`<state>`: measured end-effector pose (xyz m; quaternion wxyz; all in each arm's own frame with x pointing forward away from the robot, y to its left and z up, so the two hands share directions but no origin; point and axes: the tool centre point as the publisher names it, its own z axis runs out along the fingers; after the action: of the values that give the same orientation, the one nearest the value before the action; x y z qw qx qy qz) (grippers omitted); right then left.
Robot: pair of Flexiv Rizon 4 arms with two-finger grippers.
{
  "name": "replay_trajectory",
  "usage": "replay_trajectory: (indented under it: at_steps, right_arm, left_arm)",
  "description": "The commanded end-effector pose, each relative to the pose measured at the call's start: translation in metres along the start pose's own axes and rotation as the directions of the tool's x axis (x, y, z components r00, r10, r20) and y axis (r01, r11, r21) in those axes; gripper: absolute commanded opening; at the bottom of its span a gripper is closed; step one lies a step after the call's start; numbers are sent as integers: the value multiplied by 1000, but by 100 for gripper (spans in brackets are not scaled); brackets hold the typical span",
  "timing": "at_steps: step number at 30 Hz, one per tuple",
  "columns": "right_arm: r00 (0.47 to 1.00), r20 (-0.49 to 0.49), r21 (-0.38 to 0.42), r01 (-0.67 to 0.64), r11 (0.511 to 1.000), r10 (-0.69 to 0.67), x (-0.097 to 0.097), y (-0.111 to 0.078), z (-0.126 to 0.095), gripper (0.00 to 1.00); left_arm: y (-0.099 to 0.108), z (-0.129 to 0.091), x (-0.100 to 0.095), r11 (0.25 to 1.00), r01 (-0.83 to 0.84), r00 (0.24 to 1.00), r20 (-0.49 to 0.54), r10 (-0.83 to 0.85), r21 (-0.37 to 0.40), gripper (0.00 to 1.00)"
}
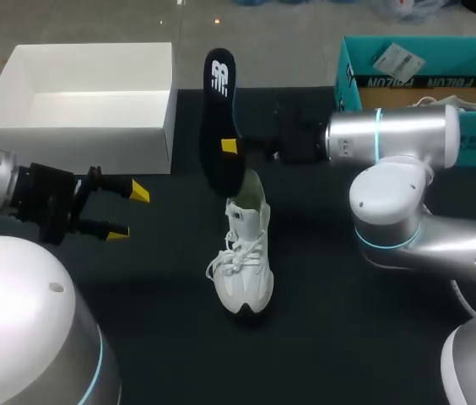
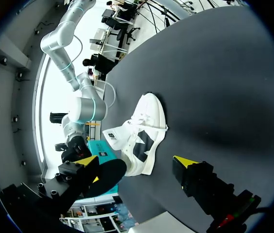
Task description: Take the shoe out of the shoebox, open the shoe tongue, remove and reinsert the insole, then place the shoe into the shoebox
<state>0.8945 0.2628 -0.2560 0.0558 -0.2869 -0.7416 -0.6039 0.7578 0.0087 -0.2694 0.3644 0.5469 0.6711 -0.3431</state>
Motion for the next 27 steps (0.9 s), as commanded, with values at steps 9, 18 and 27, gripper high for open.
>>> replay_trajectory:
  at_steps: [9, 18, 27]
  right_arm:
    - [999, -9, 4, -38, 999, 38, 0, -6, 15, 0]
    - [997, 22, 18, -73, 997, 73, -5, -25, 2, 0]
    - [997, 26, 23, -77, 997, 76, -4, -29, -2, 0]
  left_arm:
    - [0, 0, -1, 1000, 0, 1000, -5, 0, -1, 100]
    - [0, 0, -1, 1000, 0, 1000, -5, 0, -1, 100]
    - [0, 0, -1, 1000, 0, 1000, -5, 0, -1, 100]
